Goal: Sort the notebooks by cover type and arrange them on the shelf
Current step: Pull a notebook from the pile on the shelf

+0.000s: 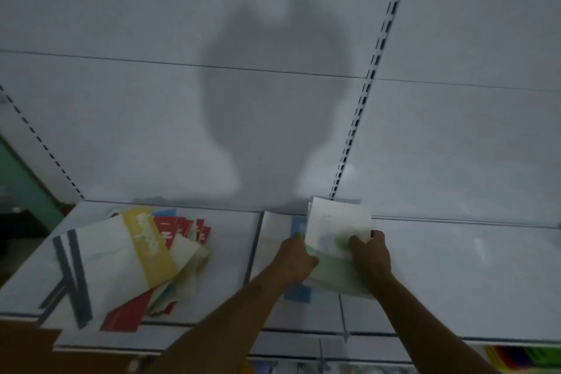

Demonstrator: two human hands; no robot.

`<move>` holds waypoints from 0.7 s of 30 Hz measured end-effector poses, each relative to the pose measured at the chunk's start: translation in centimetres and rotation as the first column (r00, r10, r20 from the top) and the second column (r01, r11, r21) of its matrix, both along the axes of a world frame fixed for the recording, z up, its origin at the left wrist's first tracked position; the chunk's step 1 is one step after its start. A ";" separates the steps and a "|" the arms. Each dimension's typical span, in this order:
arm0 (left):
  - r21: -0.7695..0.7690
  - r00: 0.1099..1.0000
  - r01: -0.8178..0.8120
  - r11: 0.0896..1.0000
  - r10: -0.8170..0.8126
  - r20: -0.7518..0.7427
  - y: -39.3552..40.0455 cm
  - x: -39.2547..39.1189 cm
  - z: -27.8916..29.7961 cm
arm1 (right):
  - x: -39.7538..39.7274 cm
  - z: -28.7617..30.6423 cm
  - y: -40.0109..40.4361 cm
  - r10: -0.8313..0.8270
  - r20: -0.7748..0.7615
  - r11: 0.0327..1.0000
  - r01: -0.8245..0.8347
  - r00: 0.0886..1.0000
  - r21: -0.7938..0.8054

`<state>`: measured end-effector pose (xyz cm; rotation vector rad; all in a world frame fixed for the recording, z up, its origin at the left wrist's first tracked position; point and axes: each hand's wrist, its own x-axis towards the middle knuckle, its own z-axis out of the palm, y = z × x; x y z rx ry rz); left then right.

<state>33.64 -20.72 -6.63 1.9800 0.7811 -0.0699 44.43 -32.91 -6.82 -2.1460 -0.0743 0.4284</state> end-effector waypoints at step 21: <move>0.263 0.985 -0.017 0.965 0.061 -0.161 -6.8 5.4 0.1 | 6.5 -1.8 -2.2 0.191 0.117 0.899 -0.126 0.975 -0.419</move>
